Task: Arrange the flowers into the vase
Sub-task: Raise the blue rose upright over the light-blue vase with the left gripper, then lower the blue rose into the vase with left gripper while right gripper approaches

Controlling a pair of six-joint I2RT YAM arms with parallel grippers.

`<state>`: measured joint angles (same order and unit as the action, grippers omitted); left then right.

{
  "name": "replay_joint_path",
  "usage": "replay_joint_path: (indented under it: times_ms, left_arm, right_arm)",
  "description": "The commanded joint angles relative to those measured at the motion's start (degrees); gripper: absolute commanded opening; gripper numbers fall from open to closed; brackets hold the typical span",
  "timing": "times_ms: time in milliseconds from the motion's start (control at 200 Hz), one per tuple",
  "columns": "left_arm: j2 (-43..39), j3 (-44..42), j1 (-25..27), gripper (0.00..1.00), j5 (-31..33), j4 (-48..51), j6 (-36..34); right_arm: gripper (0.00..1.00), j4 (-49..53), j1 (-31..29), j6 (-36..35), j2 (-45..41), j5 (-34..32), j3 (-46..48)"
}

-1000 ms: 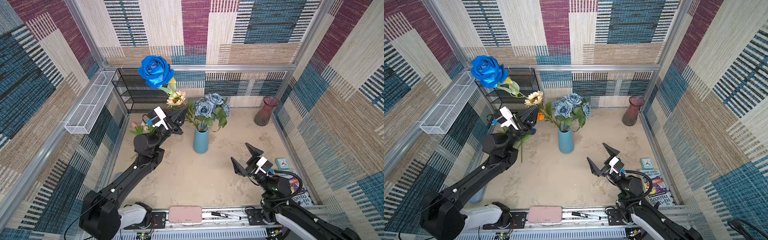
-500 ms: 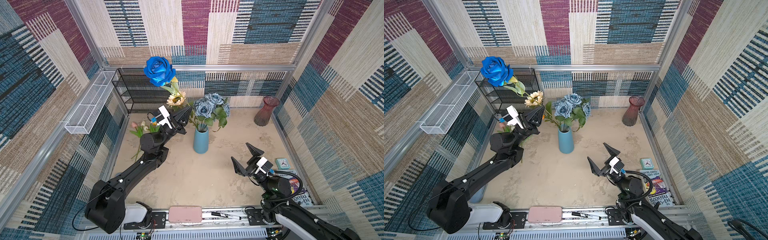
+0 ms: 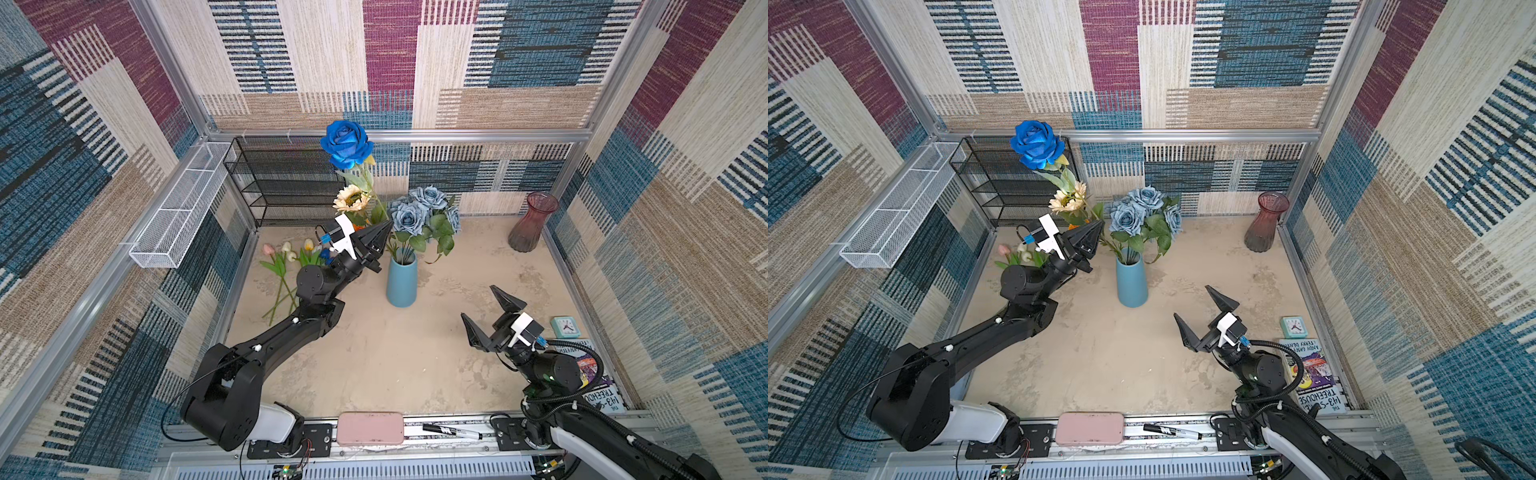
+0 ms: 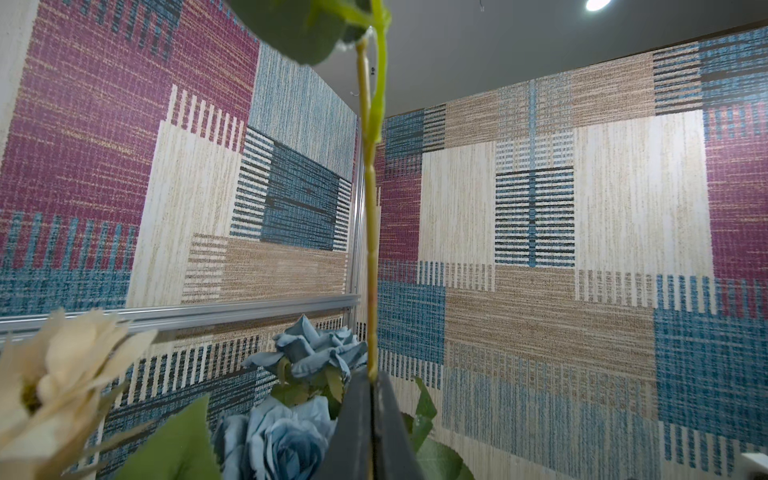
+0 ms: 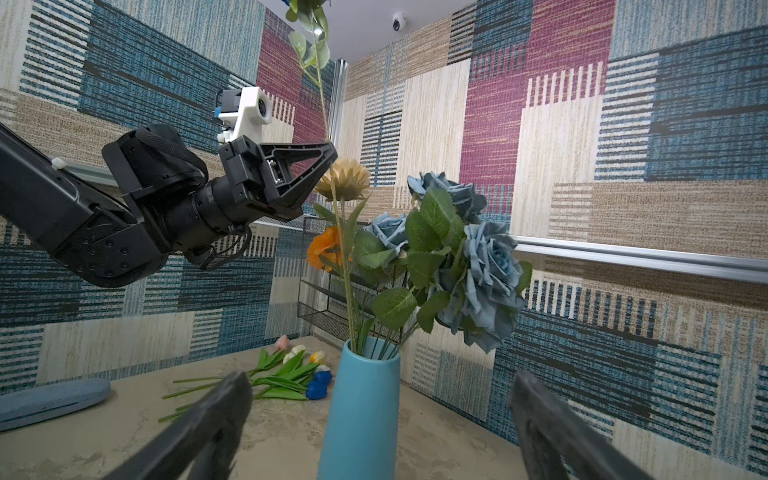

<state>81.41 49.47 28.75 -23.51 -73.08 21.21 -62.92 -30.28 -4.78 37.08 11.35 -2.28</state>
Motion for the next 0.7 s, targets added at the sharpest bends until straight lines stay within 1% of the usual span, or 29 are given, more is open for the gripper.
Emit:
replay_joint_path:
  times_ms: [0,110,255,436,566,691]
  left_arm:
    - [-0.72,-0.51,0.64,0.00,1.98,3.29,-0.01]
    - [-3.54,-2.63,1.60,0.00,4.20,8.43,-3.62]
    - [-7.31,-3.77,2.62,0.00,8.41,19.43,-8.44]
    - [-9.94,-4.76,3.59,0.00,10.86,26.57,-11.94]
    - [-9.89,-4.35,3.94,0.00,11.44,29.59,-13.12]
    - [-8.77,-4.21,4.21,0.00,11.44,29.28,-12.72]
  right_arm:
    - [1.00,-0.06,-0.04,0.00,0.83,-0.96,-0.35]
    - [1.00,0.58,-0.04,1.05,2.08,-3.11,-1.18]
    - [1.00,0.36,-0.04,2.38,4.74,-3.05,-2.26]
    - [1.00,0.17,-0.04,2.49,6.75,-3.38,-2.94]
    - [1.00,0.84,-0.04,2.67,8.34,-3.93,-4.10]
    - [1.00,2.39,-0.04,3.24,10.76,-3.61,-6.24]
